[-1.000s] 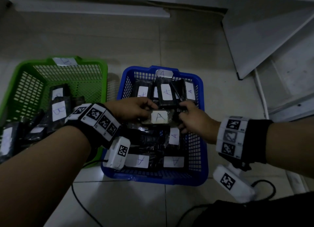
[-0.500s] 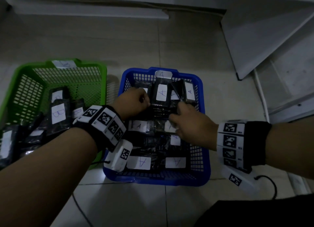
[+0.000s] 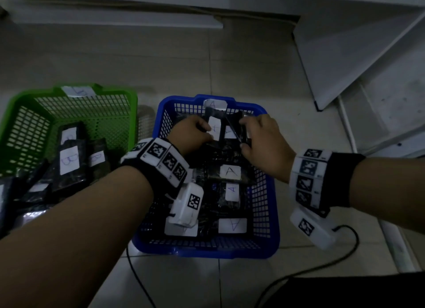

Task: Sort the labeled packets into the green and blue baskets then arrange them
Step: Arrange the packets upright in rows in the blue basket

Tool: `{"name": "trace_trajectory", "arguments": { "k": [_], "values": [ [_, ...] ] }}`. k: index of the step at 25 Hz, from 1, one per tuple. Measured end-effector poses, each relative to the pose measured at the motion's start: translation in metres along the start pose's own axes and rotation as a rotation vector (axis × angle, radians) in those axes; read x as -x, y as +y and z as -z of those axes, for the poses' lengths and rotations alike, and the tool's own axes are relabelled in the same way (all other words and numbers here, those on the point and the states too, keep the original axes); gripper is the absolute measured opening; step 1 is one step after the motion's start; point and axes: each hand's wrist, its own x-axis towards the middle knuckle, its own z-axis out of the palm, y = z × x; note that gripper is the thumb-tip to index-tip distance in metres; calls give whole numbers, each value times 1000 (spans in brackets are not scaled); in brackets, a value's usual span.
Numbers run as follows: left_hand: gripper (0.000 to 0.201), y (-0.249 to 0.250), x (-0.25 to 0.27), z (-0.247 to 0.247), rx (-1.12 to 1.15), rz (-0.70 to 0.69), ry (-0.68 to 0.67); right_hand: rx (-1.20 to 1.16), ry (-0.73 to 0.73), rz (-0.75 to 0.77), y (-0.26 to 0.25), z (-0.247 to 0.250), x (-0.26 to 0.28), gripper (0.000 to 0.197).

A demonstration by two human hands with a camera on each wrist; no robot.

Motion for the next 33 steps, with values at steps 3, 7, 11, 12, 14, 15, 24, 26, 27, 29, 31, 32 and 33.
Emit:
{"name": "trace_trajectory", "arguments": {
  "k": [3,7,11,12,14,15,24,26,27,29,31,32,33],
  "values": [
    [3,2,3,25,44,7,0,63,-129,-85,4,-11,-24,75],
    [14,-21,22,74,-80,-46,-115,55,-73,-66,-16,-26,-33,68],
    [18,-20,31,74,-493,-166,-476,-49,-97,-57,-7,-26,-32,74],
    [17,-18,31,71,-616,-227,-489,-47,-112,-57,-5,-23,-31,77],
    [15,-17,31,66,-854,-323,-491,-49,-124,-35,-6,-14,-30,74],
    [22,-19,31,62,-972,-358,-482,-76,-106,-11,-10,-9,-28,68],
    [75,-38,36,40,-1255,-434,-342,-594,-494,-40,-23,-6,33,31],
    [75,-34,39,39,-1308,-418,-340,-373,-638,23,-17,-10,36,38],
    [70,-32,41,39,-1321,-413,-345,-249,-633,61,-16,-12,36,41],
    [51,-32,42,39,-1220,-451,-357,-48,-515,101,-18,-11,34,45],
    [25,-29,42,39,-986,-506,-470,72,-433,145,-19,-11,33,47],
    [17,-27,42,40,-884,-475,-557,85,-417,164,-20,-12,33,45],
    [15,-26,45,39,-821,-401,-653,60,-390,170,-19,-12,33,42]
  ]
}}
